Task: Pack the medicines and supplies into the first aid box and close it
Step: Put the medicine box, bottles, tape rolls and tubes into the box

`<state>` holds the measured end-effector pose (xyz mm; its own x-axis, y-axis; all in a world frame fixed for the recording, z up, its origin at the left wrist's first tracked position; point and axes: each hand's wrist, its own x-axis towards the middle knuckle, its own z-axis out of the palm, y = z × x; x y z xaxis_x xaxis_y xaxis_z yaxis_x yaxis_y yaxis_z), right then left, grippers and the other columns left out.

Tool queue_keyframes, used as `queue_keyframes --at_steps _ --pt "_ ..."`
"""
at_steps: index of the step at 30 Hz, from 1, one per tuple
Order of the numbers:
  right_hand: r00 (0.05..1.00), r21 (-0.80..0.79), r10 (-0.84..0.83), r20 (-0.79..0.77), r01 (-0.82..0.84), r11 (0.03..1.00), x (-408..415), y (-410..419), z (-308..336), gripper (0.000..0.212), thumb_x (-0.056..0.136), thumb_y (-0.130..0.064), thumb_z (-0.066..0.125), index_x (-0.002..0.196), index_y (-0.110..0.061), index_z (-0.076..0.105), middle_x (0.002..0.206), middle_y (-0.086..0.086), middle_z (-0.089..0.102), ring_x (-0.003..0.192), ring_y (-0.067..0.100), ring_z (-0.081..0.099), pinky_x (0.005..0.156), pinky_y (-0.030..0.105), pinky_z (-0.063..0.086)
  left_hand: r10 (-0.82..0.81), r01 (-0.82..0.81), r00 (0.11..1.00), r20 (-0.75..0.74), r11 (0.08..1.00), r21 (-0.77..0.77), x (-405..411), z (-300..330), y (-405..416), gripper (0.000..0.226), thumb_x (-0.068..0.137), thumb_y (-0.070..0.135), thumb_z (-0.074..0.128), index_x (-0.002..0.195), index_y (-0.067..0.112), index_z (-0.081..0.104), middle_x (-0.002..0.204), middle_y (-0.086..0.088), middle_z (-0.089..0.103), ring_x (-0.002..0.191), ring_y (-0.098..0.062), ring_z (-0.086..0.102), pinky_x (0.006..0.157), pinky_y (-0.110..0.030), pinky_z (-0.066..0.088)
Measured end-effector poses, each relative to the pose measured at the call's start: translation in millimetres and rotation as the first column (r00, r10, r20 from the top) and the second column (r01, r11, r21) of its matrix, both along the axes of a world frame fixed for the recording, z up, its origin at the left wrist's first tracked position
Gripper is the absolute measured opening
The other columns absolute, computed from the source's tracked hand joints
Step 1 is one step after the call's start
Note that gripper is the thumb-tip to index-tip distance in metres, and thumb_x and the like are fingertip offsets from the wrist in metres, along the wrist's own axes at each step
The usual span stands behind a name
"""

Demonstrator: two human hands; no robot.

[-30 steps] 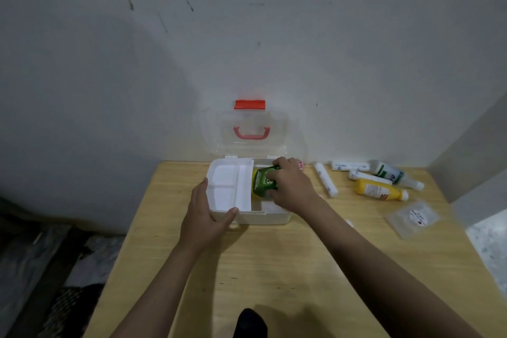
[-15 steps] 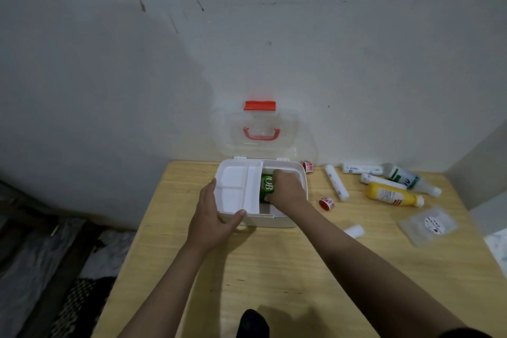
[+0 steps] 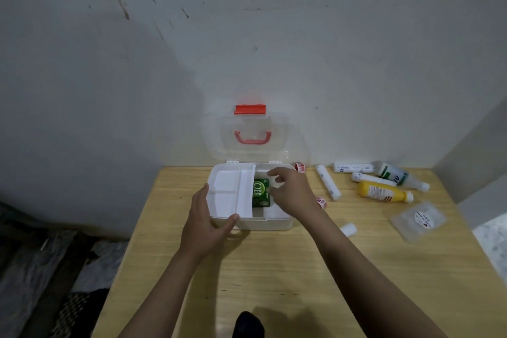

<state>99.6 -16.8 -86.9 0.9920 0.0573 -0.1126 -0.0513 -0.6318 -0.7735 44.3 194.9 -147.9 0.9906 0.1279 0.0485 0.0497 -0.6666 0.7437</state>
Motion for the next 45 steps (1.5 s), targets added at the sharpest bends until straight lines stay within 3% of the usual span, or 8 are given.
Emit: queue_keyframes --at_steps 5,10,15,20,31,38,42,45 --pt "0.860 0.175 -0.426 0.282 0.390 0.904 -45 -64 -17 0.024 0.085 -0.017 0.063 0.109 -0.013 0.066 0.104 0.002 0.068 0.079 0.014 0.065 0.068 0.031 0.056 0.011 -0.011 1.000 0.025 1.000 -0.003 0 -3 1 0.100 0.067 0.059 0.071 0.145 0.024 0.019 0.149 0.002 0.028 0.133 -0.020 0.035 0.097 -0.043 0.046" --pt "0.611 -0.218 -0.733 0.300 0.792 0.571 -62 -137 -62 0.047 0.080 -0.027 0.063 0.124 -0.014 0.054 0.133 0.026 0.044 0.112 0.047 0.046 0.095 0.055 0.036 0.018 -0.018 0.999 0.046 1.000 -0.004 2 -7 -1 0.095 0.072 0.043 0.077 0.145 0.023 0.020 0.148 0.001 0.030 0.131 -0.020 0.035 0.092 -0.034 0.043" --pt "0.545 -0.404 -0.834 0.084 0.784 0.472 -62 -166 -94 0.055 0.078 -0.046 0.065 0.125 -0.020 0.053 0.147 0.022 0.024 0.121 0.049 0.036 0.107 0.064 0.017 0.020 -0.019 0.999 0.051 1.000 -0.004 1 -5 -4 0.092 0.073 0.039 0.077 0.144 0.023 0.021 0.145 0.000 0.031 0.123 -0.010 0.032 0.086 -0.029 0.041" --pt "0.420 -0.191 -0.891 0.170 0.901 0.389 -69 -173 -112 0.035 0.079 -0.031 0.069 0.105 -0.011 0.057 0.143 0.025 0.031 0.119 0.048 0.040 0.103 0.052 0.030 0.012 -0.013 0.999 0.042 1.000 0.008 1 -5 -3 0.092 0.074 0.039 0.077 0.145 0.022 0.020 0.146 -0.001 0.030 0.125 -0.013 0.033 0.085 -0.029 0.041" --pt "0.268 0.124 -0.909 0.318 0.939 0.320 -90 -181 -119 0.033 0.082 -0.022 0.063 0.111 -0.007 0.058 0.125 0.028 0.048 0.116 0.047 0.044 0.096 0.050 0.039 0.002 -0.001 0.999 0.033 1.000 -0.007 1 -8 0 0.099 0.067 0.051 0.070 0.146 0.022 0.018 0.147 0.000 0.028 0.127 -0.014 0.033 0.089 -0.033 0.041" --pt "0.479 0.218 -0.549 0.685 0.584 0.782 -69 -136 -50 0.024 0.082 -0.015 0.070 0.101 -0.002 0.063 0.107 0.020 0.064 0.107 0.032 0.058 0.094 0.027 0.043 -0.007 0.007 1.000 0.026 1.000 -0.001 2 -10 1 0.100 0.065 0.055 0.068 0.146 0.023 0.019 0.146 0.000 0.029 0.130 -0.022 0.036 0.090 -0.036 0.044" --pt "0.818 0.199 -0.274 0.506 0.199 0.960 -52 -103 -12 0.024 0.075 -0.022 0.077 0.097 -0.017 0.069 0.118 0.004 0.063 0.114 0.015 0.054 0.091 0.030 0.045 -0.015 0.015 1.000 0.026 1.000 -0.008 2 -8 0 0.101 0.065 0.057 0.068 0.146 0.023 0.018 0.147 0.000 0.028 0.130 -0.021 0.035 0.089 -0.034 0.043" --pt "0.933 0.045 0.015 0.360 -0.034 0.998 -38 -82 10 0.025 0.072 -0.019 0.079 0.095 -0.023 0.071 0.122 0.001 0.060 0.116 0.013 0.053 0.090 0.025 0.045 -0.015 0.015 0.999 0.036 1.000 -0.008 1 -6 -1 0.100 0.070 0.052 0.074 0.147 0.022 0.018 0.148 -0.001 0.027 0.129 -0.017 0.033 0.088 -0.031 0.041"
